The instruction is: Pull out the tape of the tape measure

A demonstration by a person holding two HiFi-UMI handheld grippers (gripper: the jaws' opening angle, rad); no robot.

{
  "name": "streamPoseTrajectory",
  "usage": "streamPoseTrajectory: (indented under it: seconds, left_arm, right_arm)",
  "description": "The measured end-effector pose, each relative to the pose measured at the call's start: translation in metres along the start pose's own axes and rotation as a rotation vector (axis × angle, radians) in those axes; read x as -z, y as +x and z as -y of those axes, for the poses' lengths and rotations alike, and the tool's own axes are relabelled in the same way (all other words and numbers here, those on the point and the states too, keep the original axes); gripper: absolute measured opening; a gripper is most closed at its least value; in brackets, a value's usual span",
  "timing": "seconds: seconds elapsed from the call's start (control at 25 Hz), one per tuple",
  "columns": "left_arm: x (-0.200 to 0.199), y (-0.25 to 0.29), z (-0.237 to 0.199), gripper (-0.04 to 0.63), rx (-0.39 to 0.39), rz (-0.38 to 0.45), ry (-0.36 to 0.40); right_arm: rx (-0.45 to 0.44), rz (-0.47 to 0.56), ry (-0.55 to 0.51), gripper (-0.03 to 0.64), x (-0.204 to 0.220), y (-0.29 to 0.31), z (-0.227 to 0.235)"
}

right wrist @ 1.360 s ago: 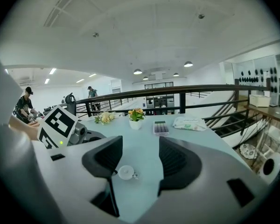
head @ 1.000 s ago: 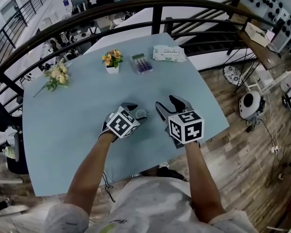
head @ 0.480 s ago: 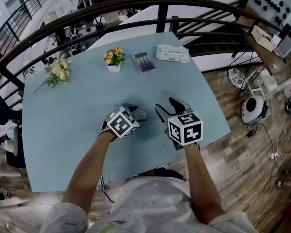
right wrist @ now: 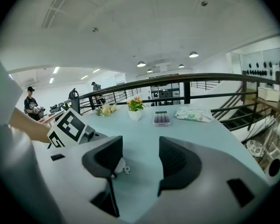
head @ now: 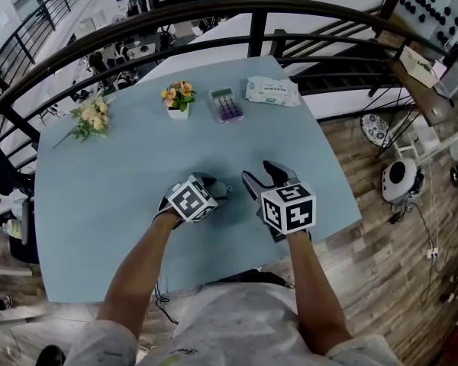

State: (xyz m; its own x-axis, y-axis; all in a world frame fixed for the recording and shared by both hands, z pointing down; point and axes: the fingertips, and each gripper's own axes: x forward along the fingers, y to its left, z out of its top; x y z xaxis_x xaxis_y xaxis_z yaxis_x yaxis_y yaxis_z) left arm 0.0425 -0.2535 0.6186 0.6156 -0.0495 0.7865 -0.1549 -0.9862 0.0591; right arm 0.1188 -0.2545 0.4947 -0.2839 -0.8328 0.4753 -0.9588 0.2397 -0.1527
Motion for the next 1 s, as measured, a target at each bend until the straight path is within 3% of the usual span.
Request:
streamPoseTrajectory:
  seconds: [0.4,0.72,1.0]
  left_arm:
    - [-0.001,-0.002,-0.007,0.218,-0.02,0.019,-0.039]
    - [0.0,-0.007,-0.008,0.212,-0.069,0.015,-0.069]
    - [-0.011,-0.035,-0.016,0.213,-0.137,0.067,-0.121]
  right_arm:
    - [-0.014,-0.017,0.008,0.229,0.002,0.007,0.003]
    - [-0.035,0.015,0.024,0.229,-0.009,0.007,0.003]
    - [-0.098,0.029,0.059,0.229,-0.014,0.012,-0.007]
